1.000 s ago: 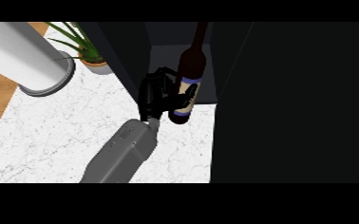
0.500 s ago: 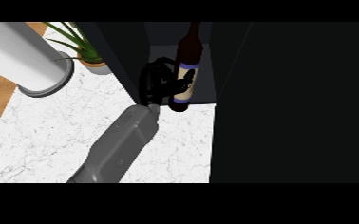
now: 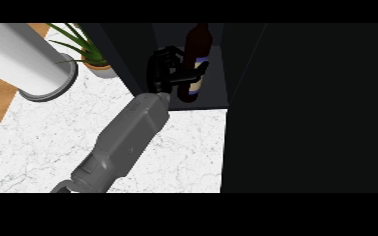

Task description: Pick up the wine, place it into the cabinet and close the cabinet

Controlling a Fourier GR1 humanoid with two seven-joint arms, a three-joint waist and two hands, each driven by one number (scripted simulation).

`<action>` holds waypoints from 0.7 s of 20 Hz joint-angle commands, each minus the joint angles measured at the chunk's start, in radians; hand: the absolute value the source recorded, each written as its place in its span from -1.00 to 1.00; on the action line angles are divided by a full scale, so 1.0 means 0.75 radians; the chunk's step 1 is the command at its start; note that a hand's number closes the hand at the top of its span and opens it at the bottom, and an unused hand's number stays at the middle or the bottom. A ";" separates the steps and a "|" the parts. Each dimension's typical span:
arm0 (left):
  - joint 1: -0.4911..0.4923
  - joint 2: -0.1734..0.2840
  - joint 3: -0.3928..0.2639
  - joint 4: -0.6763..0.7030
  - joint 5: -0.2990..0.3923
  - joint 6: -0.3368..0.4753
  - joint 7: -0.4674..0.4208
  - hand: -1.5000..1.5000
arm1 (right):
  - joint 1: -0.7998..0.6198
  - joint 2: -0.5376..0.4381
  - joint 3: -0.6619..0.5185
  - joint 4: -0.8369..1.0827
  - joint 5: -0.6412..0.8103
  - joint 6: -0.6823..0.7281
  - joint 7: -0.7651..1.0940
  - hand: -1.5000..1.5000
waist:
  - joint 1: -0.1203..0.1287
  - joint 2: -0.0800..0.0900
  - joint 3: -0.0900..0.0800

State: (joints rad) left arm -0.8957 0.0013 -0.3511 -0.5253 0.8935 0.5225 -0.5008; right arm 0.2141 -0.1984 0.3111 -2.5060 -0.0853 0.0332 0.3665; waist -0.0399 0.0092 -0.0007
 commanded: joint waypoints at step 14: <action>-0.366 0.128 0.006 0.456 -0.207 0.212 0.048 -1.00 | 0.045 0.013 0.007 -0.199 -0.125 0.045 0.080 -1.00 | -0.028 0.004 0.001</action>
State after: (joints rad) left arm -1.1000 0.0370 -0.3298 -0.2488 0.7788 0.6581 -0.5046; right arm 0.2118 -0.1756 0.3166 -2.5022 -0.0914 0.0601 0.3646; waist -0.0572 0.0130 -0.0004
